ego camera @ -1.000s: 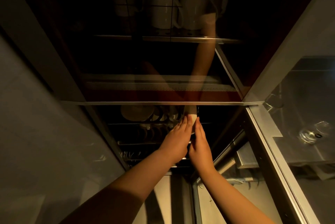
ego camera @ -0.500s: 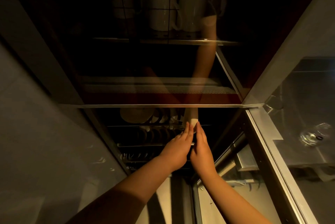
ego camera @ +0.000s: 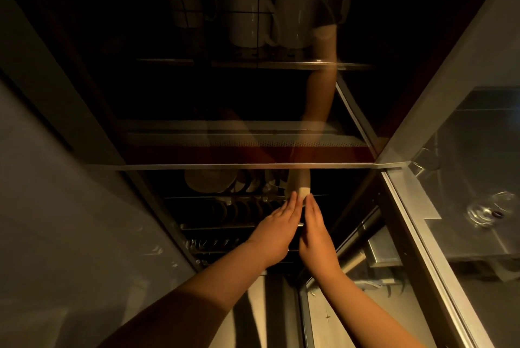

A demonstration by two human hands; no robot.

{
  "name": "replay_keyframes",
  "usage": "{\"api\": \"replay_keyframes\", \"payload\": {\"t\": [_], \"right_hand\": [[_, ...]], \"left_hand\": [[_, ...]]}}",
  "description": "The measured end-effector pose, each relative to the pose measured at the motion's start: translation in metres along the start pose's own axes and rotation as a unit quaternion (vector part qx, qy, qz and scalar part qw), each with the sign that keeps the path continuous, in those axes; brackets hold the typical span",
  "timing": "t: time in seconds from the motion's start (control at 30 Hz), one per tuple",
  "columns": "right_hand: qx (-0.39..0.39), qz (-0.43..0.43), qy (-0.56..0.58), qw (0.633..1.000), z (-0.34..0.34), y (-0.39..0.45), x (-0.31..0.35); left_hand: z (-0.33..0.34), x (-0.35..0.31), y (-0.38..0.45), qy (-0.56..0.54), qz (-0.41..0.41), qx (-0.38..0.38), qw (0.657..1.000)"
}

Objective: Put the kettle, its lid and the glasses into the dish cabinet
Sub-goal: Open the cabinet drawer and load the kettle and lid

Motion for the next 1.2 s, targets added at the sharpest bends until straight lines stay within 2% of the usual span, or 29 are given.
{"api": "replay_keyframes", "payload": {"t": [0.1, 0.37, 0.57, 0.87, 0.97, 1.07, 1.2], "right_hand": [[0.013, -0.001, -0.004, 1.000, -0.004, 0.007, -0.007], [0.013, 0.000, -0.017, 1.000, -0.001, 0.021, -0.016], [0.009, 0.027, -0.001, 1.000, -0.004, 0.024, -0.023], [0.040, 0.076, 0.005, 0.996, -0.008, 0.032, -0.029], [0.037, 0.083, 0.017, 0.996, -0.012, 0.035, -0.026], [-0.002, 0.073, 0.058, 0.996, -0.017, 0.040, -0.021], [0.001, 0.117, 0.106, 0.987, -0.019, 0.054, -0.013]], "left_hand": [[-0.002, 0.000, 0.005, -0.034, -0.001, 0.010, 0.999], [-0.001, 0.003, 0.017, -0.017, -0.004, 0.021, 1.000], [-0.002, -0.001, 0.025, -0.046, -0.004, 0.035, 0.998], [-0.004, -0.008, 0.036, -0.030, 0.002, 0.061, 0.998], [-0.005, -0.005, 0.038, -0.023, -0.007, 0.067, 0.997], [-0.007, -0.004, 0.041, -0.025, -0.020, 0.076, 0.997], [-0.010, -0.003, 0.043, -0.065, -0.053, 0.090, 0.992]]}}
Point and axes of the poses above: each hand's wrist, its own y-axis towards the middle knuckle, its own z-axis out of the palm, x = y × z, the point moved 1 cm from there along y, towards the middle knuckle
